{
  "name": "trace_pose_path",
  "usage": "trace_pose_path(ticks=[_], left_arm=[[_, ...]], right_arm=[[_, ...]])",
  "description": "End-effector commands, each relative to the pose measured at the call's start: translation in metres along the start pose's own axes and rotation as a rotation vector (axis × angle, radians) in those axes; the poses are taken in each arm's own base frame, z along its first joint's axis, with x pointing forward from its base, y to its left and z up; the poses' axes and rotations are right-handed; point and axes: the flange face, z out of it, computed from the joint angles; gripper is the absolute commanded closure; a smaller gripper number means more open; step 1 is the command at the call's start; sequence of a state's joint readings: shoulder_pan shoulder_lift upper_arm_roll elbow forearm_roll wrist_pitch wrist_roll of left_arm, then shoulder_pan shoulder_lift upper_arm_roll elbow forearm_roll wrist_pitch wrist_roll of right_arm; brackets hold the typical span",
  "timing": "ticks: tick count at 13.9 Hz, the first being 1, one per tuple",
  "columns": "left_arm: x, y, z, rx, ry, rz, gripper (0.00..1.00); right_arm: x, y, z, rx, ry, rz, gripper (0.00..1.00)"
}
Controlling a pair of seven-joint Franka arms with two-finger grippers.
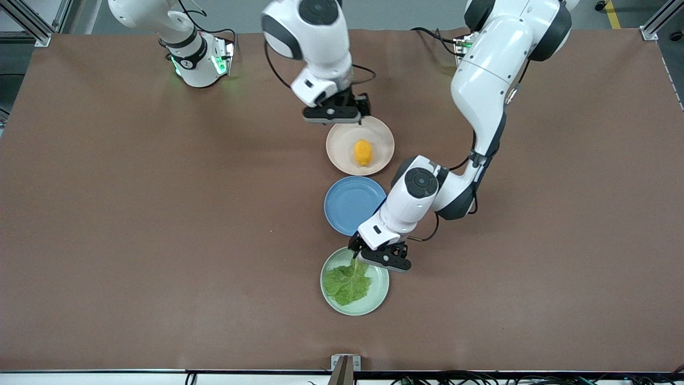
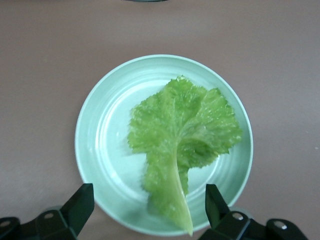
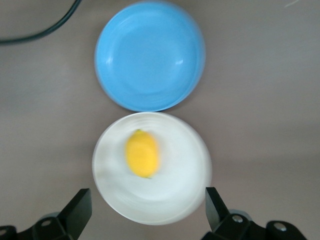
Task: Pick lemon and lettuce from plates
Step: 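Lower and close the right gripper on the lemon while the left grips lettuce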
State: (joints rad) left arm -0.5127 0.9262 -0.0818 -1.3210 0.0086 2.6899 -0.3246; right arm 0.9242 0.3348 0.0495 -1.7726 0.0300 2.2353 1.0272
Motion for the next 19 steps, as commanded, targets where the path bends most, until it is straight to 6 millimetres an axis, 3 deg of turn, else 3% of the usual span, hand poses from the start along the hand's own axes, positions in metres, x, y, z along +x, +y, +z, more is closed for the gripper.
trace_pose_path(ticks=[1,4,7,11,13,14,15,16,17,18,19], left_arm=[[0.000,0.002,0.015,-0.002,0.067,0.006,0.05],[-0.010,0.003,0.029,-0.005,0.087,0.032,0.11],[-0.017,0.009,0.036,0.008,0.086,0.059,0.27],[-0.027,0.012,0.048,0.012,0.115,0.087,0.34],[-0.028,0.012,0.051,0.009,0.125,0.101,0.47],[-0.029,0.014,0.051,0.014,0.126,0.129,0.59],[-0.030,0.015,0.051,0.024,0.129,0.164,0.70],[-0.030,0.017,0.050,0.029,0.132,0.185,0.78],[-0.028,0.018,0.048,0.028,0.135,0.185,0.90],[-0.024,0.016,0.044,0.030,0.142,0.185,0.96],[-0.019,0.017,0.036,0.029,0.148,0.179,1.00]], right_arm=[[-0.015,-0.024,0.055,0.019,0.009,-0.023,0.00],[-0.014,-0.017,0.101,-0.044,0.006,-0.132,0.00],[-0.010,-0.020,0.132,-0.077,0.000,-0.158,0.00],[-0.008,-0.020,0.165,-0.109,-0.004,-0.166,0.00],[-0.009,-0.020,0.170,-0.111,-0.006,-0.166,0.00],[-0.010,-0.021,0.170,-0.111,-0.007,-0.167,0.00],[-0.011,-0.021,0.170,-0.111,-0.007,-0.169,0.05],[-0.011,-0.022,0.169,-0.111,-0.006,-0.174,0.18],[-0.010,-0.022,0.169,-0.109,-0.007,-0.169,0.39],[-0.011,-0.022,0.170,-0.110,-0.007,-0.166,0.45],[-0.012,-0.022,0.171,-0.110,-0.008,-0.168,0.46]])
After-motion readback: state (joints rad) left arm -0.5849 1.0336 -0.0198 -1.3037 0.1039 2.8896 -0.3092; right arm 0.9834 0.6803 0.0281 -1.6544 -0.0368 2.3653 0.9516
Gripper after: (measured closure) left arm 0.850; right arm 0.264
